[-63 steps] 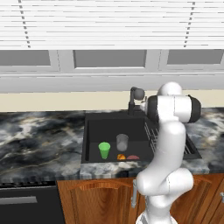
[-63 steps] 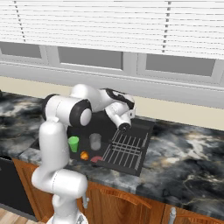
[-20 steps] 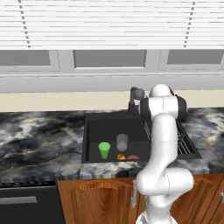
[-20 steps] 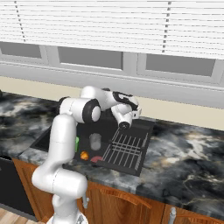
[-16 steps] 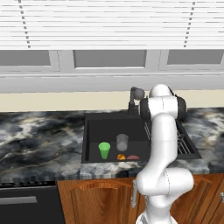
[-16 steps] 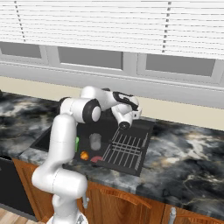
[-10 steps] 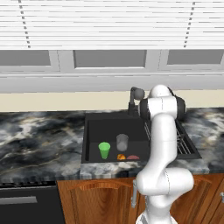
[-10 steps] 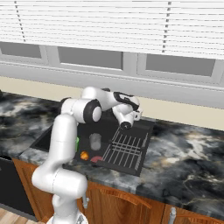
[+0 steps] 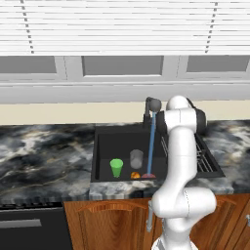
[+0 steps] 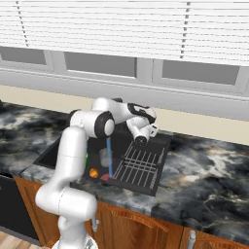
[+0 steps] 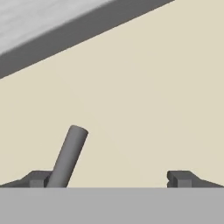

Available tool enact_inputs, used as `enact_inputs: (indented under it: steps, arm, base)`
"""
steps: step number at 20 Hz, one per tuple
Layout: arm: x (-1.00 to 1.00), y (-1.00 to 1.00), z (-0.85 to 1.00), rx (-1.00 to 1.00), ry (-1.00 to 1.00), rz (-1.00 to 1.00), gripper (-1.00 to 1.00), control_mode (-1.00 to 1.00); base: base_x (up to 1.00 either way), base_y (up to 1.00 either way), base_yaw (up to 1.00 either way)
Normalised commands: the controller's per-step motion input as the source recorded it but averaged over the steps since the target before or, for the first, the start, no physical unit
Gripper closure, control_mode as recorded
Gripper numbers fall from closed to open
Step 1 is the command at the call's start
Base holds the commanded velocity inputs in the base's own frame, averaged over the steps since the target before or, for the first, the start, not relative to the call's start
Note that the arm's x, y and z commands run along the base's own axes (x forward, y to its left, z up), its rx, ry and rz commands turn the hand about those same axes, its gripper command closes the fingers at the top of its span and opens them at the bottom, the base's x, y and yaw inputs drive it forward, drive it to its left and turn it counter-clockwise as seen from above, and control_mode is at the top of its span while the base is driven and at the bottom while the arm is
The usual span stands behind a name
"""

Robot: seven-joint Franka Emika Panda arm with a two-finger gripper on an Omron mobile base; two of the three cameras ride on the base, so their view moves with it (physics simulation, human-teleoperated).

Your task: Pick the cup and glass cup and place them in the sink. Then turn on the water.

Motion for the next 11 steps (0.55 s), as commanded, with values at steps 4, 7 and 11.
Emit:
enact_inputs:
  steps: [4, 7, 11]
  arm:
    - [0.00, -0.98, -0.12, 0.12, 0.00, -0.05, -1.00, -1.00]
    - [0.00, 0.00, 0.00, 0.00, 0.00, -0.01, -1.00, -1.00]
    - [0.00, 0.00, 0.00, 0.00, 0.00, 0.00, -1.00, -1.00]
  base:
    - [0.00, 0.00, 0.00]
    - [0.00, 0.00, 0.00]
    - [0.00, 0.00, 0.00]
